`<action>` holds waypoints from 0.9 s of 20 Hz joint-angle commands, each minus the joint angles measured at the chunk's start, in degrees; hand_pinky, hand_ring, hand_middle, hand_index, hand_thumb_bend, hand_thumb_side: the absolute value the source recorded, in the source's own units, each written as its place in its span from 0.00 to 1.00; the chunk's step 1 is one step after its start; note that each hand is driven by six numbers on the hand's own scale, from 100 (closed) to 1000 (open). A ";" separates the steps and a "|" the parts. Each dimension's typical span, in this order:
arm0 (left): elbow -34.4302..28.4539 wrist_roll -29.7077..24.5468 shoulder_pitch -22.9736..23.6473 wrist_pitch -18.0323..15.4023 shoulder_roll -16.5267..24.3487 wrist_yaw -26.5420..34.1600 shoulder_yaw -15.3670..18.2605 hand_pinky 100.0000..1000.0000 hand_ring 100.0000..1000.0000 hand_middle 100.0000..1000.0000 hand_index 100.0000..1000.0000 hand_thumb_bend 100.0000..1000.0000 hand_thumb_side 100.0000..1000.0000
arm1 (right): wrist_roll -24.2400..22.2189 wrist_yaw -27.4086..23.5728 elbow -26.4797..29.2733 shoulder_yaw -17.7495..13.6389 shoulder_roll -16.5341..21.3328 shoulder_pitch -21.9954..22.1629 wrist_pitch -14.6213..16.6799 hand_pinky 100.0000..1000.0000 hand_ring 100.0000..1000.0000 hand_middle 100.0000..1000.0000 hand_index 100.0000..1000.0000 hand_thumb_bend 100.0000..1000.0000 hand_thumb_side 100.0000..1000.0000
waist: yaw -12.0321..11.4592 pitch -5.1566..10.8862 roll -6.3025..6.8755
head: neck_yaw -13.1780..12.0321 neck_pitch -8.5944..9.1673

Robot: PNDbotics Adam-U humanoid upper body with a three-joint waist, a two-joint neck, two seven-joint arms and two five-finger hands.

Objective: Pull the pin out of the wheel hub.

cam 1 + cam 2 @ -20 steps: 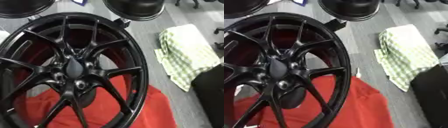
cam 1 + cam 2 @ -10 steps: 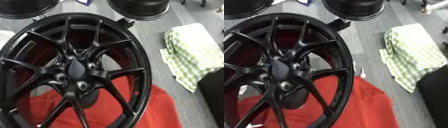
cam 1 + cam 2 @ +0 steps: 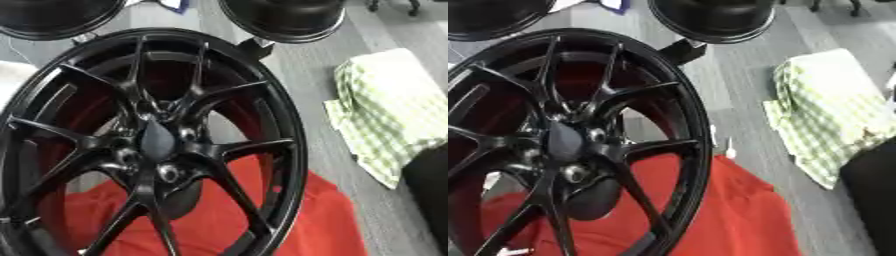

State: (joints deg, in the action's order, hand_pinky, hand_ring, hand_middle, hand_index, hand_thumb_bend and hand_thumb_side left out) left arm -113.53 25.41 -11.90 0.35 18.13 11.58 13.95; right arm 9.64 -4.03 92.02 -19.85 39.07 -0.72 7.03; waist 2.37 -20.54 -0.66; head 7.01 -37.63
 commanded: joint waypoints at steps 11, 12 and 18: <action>-1.06 -0.41 -0.60 0.38 0.61 0.35 -0.22 0.77 0.56 0.49 0.64 0.01 0.83 | 9.77 11.02 10.81 -1.27 -3.03 1.28 -2.60 0.89 0.89 0.71 0.78 0.05 0.29 | -0.13 1.24 -0.10 | 0.56 0.32; -1.06 -0.42 -0.62 0.38 0.61 0.35 -0.24 0.77 0.56 0.49 0.64 0.01 0.83 | 10.58 10.76 11.96 -1.01 -3.28 1.02 -2.84 0.87 0.86 0.67 0.74 0.00 0.26 | -0.17 1.24 -0.10 | 0.56 0.33; -1.06 -0.91 -1.10 0.28 0.98 0.20 -0.77 0.77 0.56 0.49 0.64 0.00 0.82 | 15.13 6.20 20.05 5.31 -3.41 -1.38 -4.04 0.85 0.78 0.55 0.64 0.00 0.22 | -0.63 1.41 -0.04 | 0.86 0.38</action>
State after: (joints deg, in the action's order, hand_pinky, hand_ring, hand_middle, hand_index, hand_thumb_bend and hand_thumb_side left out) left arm -113.53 24.80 -12.35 0.71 18.12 11.62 13.24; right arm 23.79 3.22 109.43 -15.40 34.52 -1.79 3.06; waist 1.72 -20.45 -0.66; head 7.73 -37.65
